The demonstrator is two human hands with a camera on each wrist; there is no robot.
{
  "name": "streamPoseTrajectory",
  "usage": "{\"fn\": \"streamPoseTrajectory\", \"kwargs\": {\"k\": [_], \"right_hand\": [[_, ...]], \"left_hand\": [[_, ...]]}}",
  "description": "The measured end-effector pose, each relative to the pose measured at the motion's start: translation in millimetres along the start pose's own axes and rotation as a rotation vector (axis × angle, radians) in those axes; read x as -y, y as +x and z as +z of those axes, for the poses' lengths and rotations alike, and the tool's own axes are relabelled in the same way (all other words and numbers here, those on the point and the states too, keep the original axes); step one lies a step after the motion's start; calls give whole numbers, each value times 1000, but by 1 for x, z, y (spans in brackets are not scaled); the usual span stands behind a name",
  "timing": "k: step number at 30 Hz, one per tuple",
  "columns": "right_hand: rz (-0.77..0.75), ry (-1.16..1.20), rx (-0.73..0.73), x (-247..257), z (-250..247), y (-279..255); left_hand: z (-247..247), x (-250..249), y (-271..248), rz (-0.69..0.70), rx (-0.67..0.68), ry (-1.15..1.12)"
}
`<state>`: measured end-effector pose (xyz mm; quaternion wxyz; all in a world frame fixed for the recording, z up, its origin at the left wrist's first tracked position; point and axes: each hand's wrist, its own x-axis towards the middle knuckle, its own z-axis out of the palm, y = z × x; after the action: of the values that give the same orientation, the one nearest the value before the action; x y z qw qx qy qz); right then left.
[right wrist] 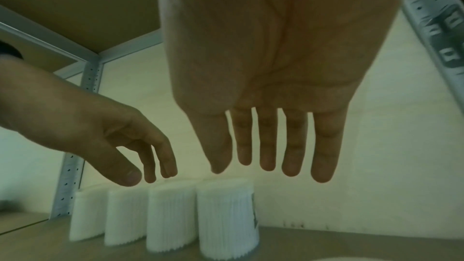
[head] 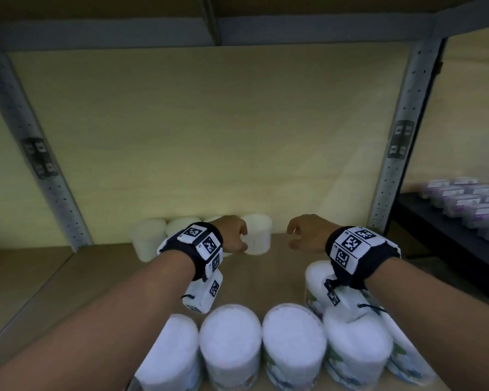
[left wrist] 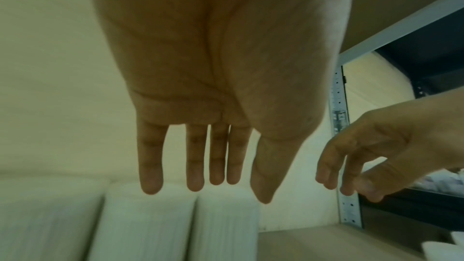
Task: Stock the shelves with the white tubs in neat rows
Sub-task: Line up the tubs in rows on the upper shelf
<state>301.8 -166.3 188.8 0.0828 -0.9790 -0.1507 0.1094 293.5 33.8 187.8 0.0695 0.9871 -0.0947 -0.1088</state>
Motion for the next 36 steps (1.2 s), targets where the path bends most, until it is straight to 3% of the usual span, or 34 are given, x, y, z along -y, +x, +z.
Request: {"fn": "streamPoseTrajectory", "kwargs": {"k": [10, 23, 36], "right_hand": [[-20, -13, 3, 38, 5, 61], [16, -87, 11, 46, 12, 124], [-8, -125, -5, 48, 10, 126]], "left_hand": [[4, 67, 25, -99, -67, -66], [11, 84, 75, -119, -82, -46], [12, 88, 77, -91, -129, -61]]}}
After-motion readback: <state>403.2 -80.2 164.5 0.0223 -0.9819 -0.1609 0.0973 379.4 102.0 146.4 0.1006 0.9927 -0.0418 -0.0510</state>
